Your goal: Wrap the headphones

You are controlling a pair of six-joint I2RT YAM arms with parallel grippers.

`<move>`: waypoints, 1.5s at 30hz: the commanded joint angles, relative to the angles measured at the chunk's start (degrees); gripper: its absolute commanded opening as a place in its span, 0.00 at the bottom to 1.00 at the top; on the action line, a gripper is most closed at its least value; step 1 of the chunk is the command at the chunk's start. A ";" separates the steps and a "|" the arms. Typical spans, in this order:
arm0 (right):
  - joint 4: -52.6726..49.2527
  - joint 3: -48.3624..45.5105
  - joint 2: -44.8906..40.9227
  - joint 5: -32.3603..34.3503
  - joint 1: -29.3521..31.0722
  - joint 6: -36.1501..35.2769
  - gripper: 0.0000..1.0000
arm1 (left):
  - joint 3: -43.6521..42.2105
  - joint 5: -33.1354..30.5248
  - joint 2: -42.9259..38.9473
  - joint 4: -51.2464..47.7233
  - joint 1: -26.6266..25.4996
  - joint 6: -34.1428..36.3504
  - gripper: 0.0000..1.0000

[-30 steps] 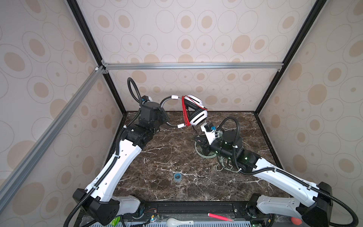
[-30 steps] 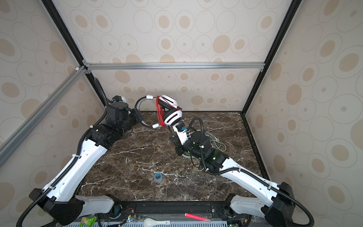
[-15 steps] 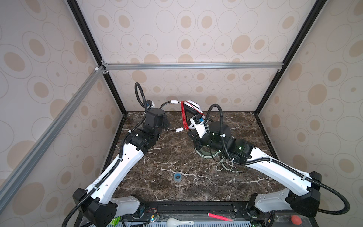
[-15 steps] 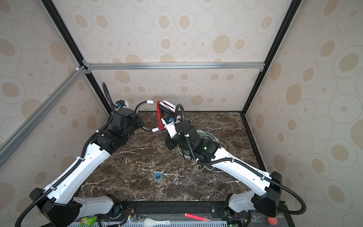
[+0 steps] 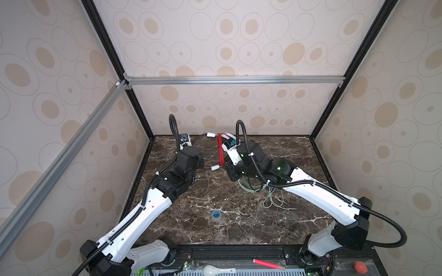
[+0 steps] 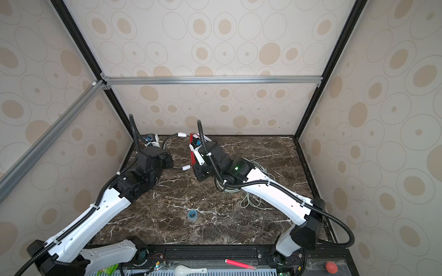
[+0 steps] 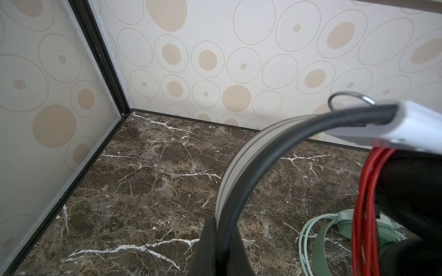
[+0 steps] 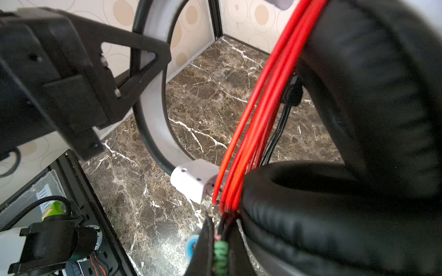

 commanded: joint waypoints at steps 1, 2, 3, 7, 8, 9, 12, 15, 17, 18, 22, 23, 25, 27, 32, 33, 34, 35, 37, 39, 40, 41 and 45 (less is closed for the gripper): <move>2.24 3.87 0.78 1.76 -0.42 3.32 0.00 | -0.97 6.59 -1.40 1.40 -1.26 3.39 0.00; 2.98 3.25 0.46 1.79 -0.49 3.73 0.00 | -1.22 7.49 -1.39 1.72 -1.27 2.91 0.00; 4.45 2.18 -0.28 1.76 -0.48 4.07 0.00 | -1.54 8.35 -1.22 2.13 -1.27 2.54 0.00; 10.32 -2.42 -3.55 2.81 -0.78 5.01 0.00 | -4.15 10.39 -0.92 3.86 -1.27 0.06 0.00; 10.44 -2.78 -3.96 3.21 -1.00 5.29 0.00 | -5.06 10.61 -1.18 4.58 -1.27 -0.36 0.00; 10.55 -3.17 -4.31 3.33 -1.23 5.67 0.00 | -5.67 10.75 -1.37 5.01 -1.26 -0.77 0.00; 12.18 -5.70 -6.23 3.99 -1.84 7.53 0.00 | -6.73 12.12 -1.89 6.02 -1.28 -0.49 0.00; 13.60 -7.89 -7.76 4.23 -2.85 9.29 0.00 | -7.39 13.16 -2.50 6.46 -1.28 0.78 0.00; 14.88 -9.22 -8.69 4.37 -3.31 9.86 0.00 | -7.57 13.97 -2.56 6.38 -1.31 1.29 0.00; 15.86 -9.98 -9.15 4.09 -3.54 10.06 0.00 | -7.52 14.33 -2.60 6.38 -1.28 1.30 0.00; 19.41 -12.87 -10.81 3.91 -3.91 11.03 0.00 | -8.01 15.11 -2.79 6.44 -1.29 0.80 0.00; 20.24 -13.66 -11.34 3.99 -4.06 11.55 0.00 | -8.14 15.27 -2.88 6.38 -1.48 0.79 0.00; 21.47 -15.40 -12.37 4.41 -4.52 12.73 0.00 | -8.28 15.44 -3.14 6.38 -1.61 0.86 0.00; 23.21 -17.17 -13.39 4.74 -4.83 13.51 0.00 | -8.37 15.92 -3.23 6.38 -1.75 1.12 0.00; 23.92 -18.43 -14.09 6.13 -5.07 13.91 0.00 | -8.26 17.02 -2.90 6.94 -2.10 1.65 0.00; 24.66 -18.96 -14.57 6.78 -5.08 13.89 0.00 | -8.23 17.34 -2.81 7.14 -2.11 1.73 0.00; 24.92 -19.26 -14.94 7.22 -5.09 13.52 0.00 | -8.28 17.52 -2.71 7.34 -2.15 1.74 0.00; 25.44 -19.55 -15.29 7.66 -5.09 13.03 0.00 | -8.36 17.72 -2.62 7.51 -2.19 1.69 0.00; 28.13 -21.27 -16.43 8.61 -5.08 12.74 0.00 | -8.45 18.65 -2.40 7.91 -2.27 2.07 0.00; 29.32 -22.23 -17.07 9.75 -5.06 13.09 0.00 | -8.62 19.51 -2.22 8.28 -2.32 2.35 0.00; 29.48 -22.44 -17.07 10.10 -5.08 12.99 0.00 | -8.71 20.02 -2.11 8.47 -2.41 2.60 0.00; 29.78 -22.53 -17.11 10.21 -5.03 12.93 0.00 | -8.72 20.45 -2.05 8.59 -2.37 2.67 0.00; 31.86 -23.71 -17.57 10.87 -5.04 13.25 0.00 | -8.68 22.14 -1.49 9.04 -2.46 3.79 0.00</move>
